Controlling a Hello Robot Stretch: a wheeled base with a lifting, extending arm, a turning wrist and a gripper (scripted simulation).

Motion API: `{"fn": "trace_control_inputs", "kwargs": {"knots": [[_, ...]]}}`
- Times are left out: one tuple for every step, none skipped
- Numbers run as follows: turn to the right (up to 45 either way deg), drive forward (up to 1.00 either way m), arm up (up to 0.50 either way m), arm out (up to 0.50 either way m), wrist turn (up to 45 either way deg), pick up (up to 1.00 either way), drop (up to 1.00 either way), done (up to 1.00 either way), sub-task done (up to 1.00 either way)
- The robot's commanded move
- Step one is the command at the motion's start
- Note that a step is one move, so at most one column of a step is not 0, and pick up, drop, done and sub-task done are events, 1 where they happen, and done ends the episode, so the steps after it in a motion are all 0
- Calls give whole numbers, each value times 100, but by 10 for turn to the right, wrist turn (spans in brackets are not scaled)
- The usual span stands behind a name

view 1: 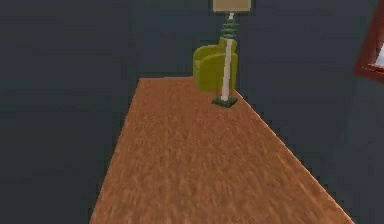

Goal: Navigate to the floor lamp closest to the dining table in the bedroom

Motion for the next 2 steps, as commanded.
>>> {"fn": "trace_control_inputs", "kwargs": {"knots": [[-30, 0, 0, 0, 0, 0, 0, 0, 0], [0, 100, 0, 0, 0, 0, 0, 0, 0]]}}
